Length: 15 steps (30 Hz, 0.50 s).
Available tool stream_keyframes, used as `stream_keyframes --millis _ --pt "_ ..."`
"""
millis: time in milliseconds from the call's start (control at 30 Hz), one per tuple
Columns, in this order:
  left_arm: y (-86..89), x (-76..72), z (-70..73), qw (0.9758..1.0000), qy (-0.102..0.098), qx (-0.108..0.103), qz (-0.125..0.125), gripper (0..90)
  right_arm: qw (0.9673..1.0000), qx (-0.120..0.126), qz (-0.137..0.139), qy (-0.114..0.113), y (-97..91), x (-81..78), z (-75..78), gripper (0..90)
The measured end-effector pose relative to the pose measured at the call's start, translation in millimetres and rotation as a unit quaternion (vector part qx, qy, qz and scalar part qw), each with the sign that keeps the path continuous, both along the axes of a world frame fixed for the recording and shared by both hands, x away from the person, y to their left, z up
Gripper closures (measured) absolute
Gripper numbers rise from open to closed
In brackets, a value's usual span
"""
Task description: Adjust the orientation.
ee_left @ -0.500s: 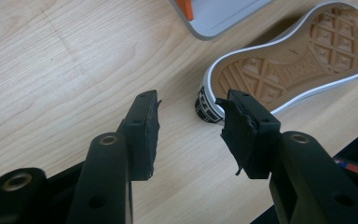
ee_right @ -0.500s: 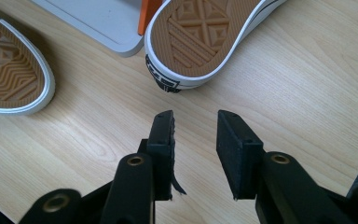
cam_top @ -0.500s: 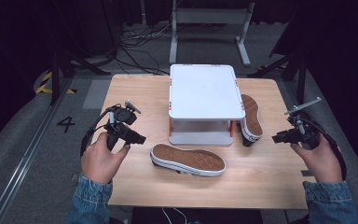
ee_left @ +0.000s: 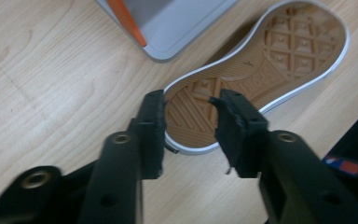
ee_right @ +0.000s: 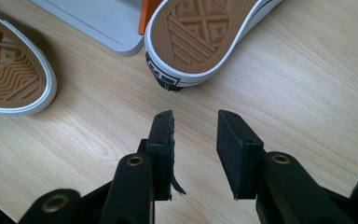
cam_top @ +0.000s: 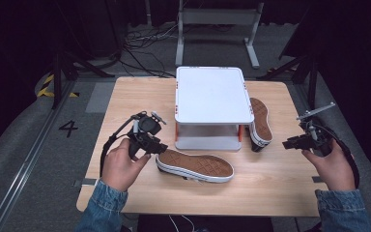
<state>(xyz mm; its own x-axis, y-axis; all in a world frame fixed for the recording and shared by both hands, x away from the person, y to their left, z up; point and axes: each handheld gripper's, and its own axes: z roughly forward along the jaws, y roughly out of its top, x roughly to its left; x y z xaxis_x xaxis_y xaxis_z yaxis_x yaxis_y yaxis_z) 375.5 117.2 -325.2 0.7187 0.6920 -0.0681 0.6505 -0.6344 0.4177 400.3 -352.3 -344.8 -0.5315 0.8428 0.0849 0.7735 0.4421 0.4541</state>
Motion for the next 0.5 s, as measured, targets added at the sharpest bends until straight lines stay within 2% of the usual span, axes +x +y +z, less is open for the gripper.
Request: stream_keyframes --millis 33,100,167,367,467,500 --pt "-3.2 0.2 -2.0 1.0 0.003 -0.004 -0.006 67.6 1.0 0.002 0.002 0.001 0.4 -0.7 0.1 66.8" --pt "-11.0 0.3 -6.2 0.9997 0.014 0.002 -0.018 69.9 1.0 0.001 0.0 0.001 0.9 -1.4 -0.1 66.9" --pt "-17.8 0.8 -9.9 0.9994 0.016 0.012 -0.029 70.1 1.0 0.001 0.002 0.002 1.0 -1.4 -1.3 66.8" --pt "-38.4 0.8 -23.1 0.9979 0.029 0.017 -0.056 70.1 1.0 0.002 0.002 0.007 0.6 -1.9 -4.0 66.5" --pt "-45.8 3.4 -33.9 0.997 0.042 0.024 -0.061 70.1 1.0 0.003 0.001 0.005 0.3 -2.6 -3.7 66.5" --pt "-47.6 3.6 -37.3 0.9969 0.048 0.02 -0.06 70.1 1.0 0.003 0.002 0.005 0.1 -2.7 -3.4 66.5"
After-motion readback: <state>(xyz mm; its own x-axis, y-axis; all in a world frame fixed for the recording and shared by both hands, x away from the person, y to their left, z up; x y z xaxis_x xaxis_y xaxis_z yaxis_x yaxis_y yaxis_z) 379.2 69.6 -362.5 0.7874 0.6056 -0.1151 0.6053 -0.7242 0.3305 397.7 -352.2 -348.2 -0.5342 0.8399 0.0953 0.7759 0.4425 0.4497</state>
